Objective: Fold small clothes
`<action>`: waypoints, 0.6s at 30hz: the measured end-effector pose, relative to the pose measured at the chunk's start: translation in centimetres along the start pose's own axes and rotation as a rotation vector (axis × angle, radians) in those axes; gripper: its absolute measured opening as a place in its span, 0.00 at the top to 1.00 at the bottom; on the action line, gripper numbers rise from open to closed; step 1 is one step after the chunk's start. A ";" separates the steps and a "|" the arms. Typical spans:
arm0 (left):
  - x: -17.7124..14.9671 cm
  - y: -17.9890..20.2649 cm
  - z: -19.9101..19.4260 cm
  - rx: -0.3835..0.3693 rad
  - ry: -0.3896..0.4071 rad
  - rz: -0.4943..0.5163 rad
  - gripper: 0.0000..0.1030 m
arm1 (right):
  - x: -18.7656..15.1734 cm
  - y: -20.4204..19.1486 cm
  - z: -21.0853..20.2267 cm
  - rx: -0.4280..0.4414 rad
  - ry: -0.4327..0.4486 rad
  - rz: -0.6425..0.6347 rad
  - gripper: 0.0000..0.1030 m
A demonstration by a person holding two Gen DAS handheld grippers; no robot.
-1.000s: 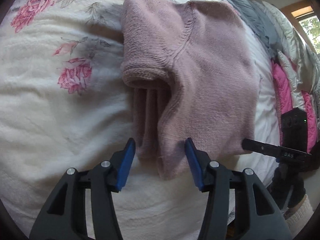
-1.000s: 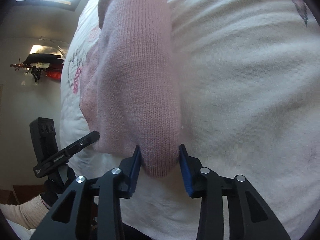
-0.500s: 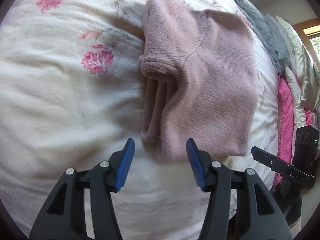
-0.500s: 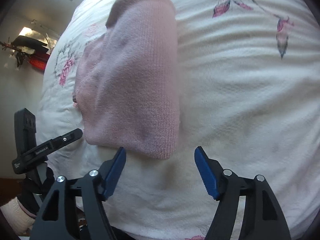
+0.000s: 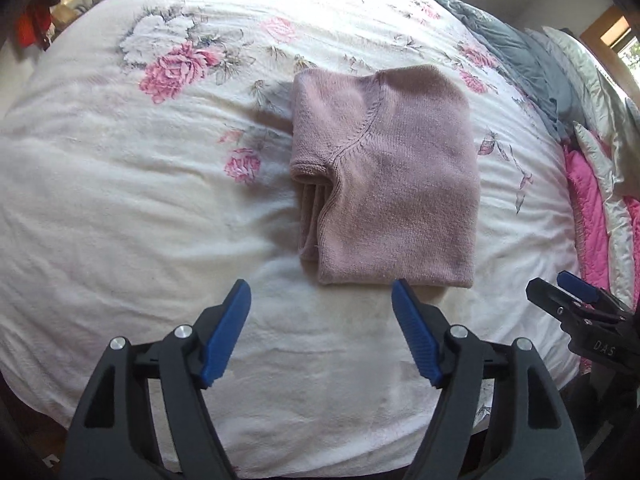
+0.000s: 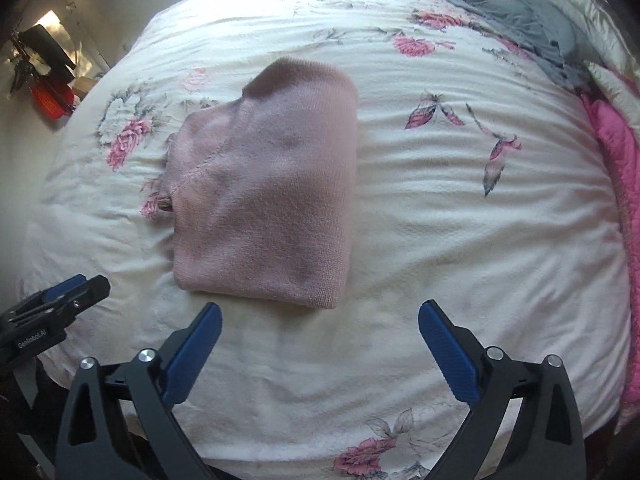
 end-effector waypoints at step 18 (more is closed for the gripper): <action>-2.0 2.6 -2.2 0.035 0.015 0.035 0.25 | -0.7 -0.2 -4.2 -0.070 0.071 -0.016 0.04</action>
Point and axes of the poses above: each gripper's, at about its wrist camera, not at the fingertips, and z roughly the way its jaws point, y to its right, x to its top, the point moved 3 cm from there along z, roughly the way its jaws point, and after that the axes turned 14 degrees about -x, right-handed, at the moved point
